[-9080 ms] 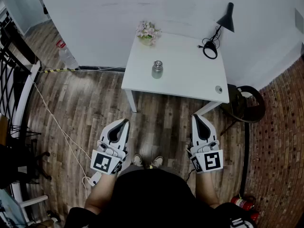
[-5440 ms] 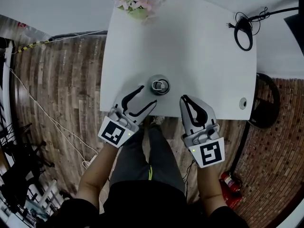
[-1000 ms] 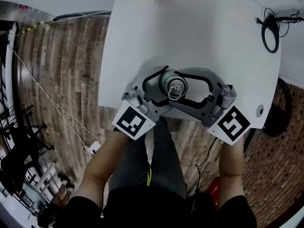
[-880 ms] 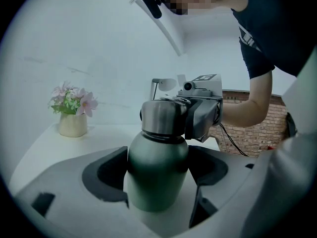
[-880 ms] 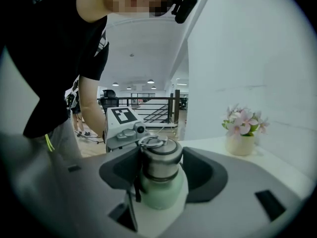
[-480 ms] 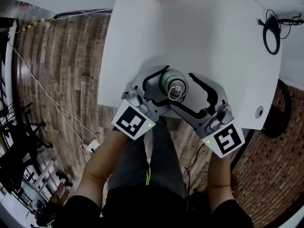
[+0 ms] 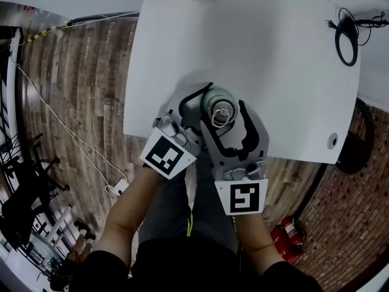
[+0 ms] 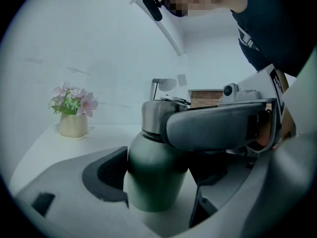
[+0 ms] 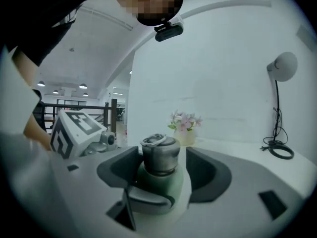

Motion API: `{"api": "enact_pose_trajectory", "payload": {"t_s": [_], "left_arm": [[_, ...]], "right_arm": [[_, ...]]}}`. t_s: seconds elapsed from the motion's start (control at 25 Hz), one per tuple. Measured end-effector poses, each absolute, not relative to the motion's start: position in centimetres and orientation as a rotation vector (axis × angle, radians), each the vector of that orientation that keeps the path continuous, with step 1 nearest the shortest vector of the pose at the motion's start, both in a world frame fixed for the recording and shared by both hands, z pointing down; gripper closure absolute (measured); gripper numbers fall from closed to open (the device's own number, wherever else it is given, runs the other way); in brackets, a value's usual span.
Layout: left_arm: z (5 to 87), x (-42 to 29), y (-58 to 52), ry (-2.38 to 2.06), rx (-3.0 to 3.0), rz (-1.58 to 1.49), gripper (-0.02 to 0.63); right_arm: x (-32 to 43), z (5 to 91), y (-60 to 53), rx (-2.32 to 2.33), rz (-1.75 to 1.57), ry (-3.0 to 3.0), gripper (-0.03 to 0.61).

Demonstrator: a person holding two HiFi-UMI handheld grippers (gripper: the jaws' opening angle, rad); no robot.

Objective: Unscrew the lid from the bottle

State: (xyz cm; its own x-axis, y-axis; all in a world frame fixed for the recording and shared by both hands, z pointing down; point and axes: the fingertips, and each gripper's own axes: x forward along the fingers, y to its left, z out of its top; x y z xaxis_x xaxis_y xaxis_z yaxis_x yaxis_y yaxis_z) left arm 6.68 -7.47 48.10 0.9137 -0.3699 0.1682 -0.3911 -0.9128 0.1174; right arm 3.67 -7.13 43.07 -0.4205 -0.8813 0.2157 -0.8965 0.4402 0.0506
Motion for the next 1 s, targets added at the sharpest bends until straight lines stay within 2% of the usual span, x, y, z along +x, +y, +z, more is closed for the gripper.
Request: {"api": "enact_pose_trajectory", "payload": {"t_s": [0.08, 0.2, 0.72, 1.0], "left_arm": [[48.1, 6.7, -7.5, -0.586, 2.925, 0.21, 0.241], [48.1, 6.7, -7.4, -0.585, 2.922, 0.211, 0.241], [48.2, 6.7, -7.5, -0.593, 2.929, 0.216, 0.241], [48.1, 6.5, -7.5, -0.589, 2.928, 0.213, 0.241]], "right_arm": [[3.8, 42.8, -7.5, 1.575, 0.097, -2.476, 0.276], [3.4, 42.6, -7.8, 1.589, 0.075, -2.478, 0.316], [3.0, 43.1, -7.9, 1.452, 0.069, -2.538, 0.318], [2.6, 43.8, -7.0, 1.036, 0.15, -2.682, 0.318]]}}
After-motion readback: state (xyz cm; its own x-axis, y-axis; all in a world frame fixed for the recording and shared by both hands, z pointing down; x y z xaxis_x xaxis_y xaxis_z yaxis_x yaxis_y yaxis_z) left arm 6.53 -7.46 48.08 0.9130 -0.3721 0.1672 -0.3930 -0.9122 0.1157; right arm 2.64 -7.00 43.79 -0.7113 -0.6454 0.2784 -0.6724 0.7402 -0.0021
